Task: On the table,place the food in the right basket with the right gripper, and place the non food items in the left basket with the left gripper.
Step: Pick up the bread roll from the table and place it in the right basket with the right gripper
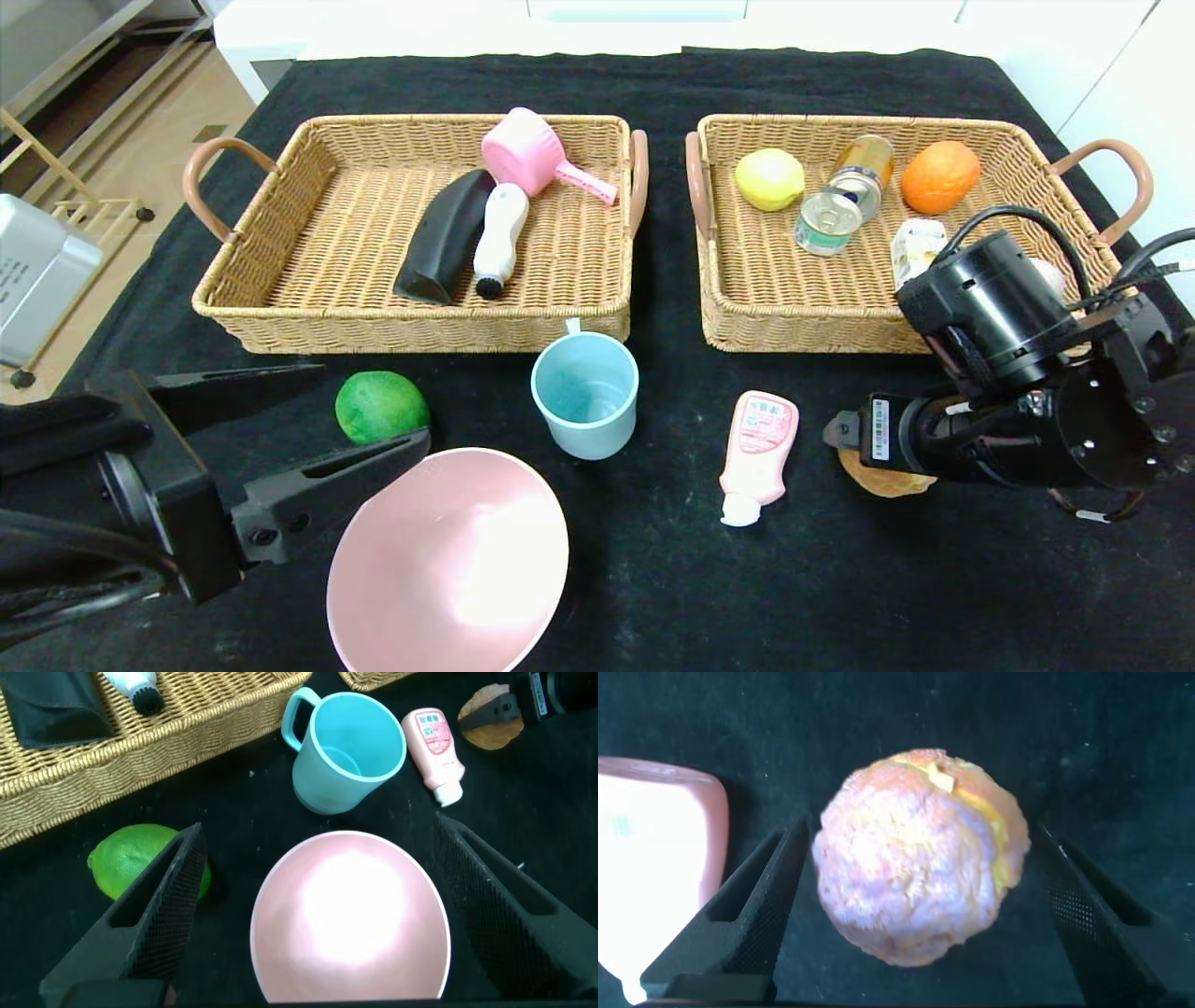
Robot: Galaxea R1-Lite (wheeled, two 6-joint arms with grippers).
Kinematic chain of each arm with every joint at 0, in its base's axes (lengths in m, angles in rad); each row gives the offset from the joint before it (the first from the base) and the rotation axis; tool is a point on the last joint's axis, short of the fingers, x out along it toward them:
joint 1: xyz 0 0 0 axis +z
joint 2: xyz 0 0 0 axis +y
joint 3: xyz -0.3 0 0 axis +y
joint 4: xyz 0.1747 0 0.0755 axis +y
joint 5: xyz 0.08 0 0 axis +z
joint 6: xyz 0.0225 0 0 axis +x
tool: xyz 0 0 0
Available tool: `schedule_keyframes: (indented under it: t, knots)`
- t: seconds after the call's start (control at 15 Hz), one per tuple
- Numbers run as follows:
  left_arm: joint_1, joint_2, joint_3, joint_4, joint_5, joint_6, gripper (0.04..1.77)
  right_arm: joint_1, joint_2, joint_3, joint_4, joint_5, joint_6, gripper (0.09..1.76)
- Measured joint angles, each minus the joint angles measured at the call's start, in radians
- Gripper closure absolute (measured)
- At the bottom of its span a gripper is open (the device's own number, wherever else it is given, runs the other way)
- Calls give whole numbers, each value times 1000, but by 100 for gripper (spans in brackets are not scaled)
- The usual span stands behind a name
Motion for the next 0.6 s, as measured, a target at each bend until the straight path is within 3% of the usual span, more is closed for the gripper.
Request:
schedule_keyframes:
  t: [0.27, 0.4, 0.6]
  knots:
    - [0, -2, 0, 0, 0, 0, 9, 0, 3, 4, -3, 0, 1, 15]
    - [0, -2, 0, 0, 0, 0, 9, 2, 4, 4, -3, 1, 1, 51]
    - [0, -3, 0, 0, 0, 0, 9, 2, 7, 6, -3, 6, 2, 85]
